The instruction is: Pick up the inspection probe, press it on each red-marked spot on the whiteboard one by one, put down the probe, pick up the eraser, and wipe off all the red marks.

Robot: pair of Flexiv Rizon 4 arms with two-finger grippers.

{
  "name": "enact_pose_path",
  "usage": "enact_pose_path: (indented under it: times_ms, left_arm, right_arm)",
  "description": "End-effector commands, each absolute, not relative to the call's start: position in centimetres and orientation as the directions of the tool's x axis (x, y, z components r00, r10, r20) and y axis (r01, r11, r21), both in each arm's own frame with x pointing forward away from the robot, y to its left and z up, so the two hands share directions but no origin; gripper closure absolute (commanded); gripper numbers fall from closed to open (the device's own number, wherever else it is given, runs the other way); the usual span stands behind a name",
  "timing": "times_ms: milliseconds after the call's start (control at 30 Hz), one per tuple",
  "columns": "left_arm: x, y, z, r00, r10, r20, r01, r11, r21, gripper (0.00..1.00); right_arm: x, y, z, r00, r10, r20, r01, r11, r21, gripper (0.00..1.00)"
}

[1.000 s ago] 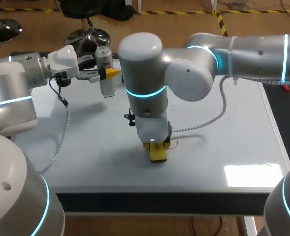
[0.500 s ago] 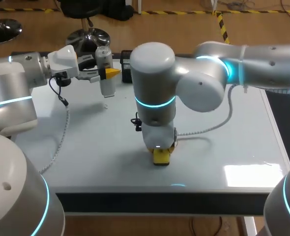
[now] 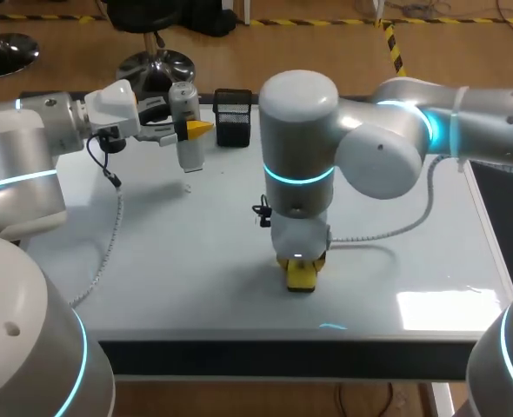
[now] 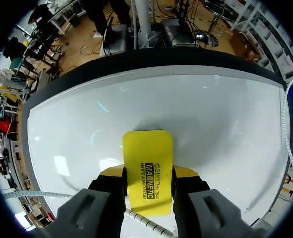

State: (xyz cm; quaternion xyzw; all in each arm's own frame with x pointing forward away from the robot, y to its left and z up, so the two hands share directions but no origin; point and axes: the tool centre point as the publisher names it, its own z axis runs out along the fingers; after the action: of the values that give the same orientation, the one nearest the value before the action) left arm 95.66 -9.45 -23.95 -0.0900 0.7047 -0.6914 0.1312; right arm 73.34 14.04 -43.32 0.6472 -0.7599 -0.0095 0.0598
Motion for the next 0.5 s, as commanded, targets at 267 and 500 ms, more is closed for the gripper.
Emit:
enact_pose_path:
  times_ms: [267, 500]
  left_arm:
    - [95.7, -9.4, -23.9, -0.949, -0.308, -0.061, 0.055, 0.027, -0.998, 1.0]
    - [95.7, -9.4, -23.9, -0.949, -0.308, -0.061, 0.055, 0.027, -0.998, 1.0]
  right_arm:
    - [73.1, 10.4, -48.4, -0.191, -0.979, 0.074, -0.969, 0.201, 0.143, 1.0]
    - [72.5, 8.8, -49.3, -0.21, -0.972, 0.104, -0.961, 0.225, 0.16, 1.0]
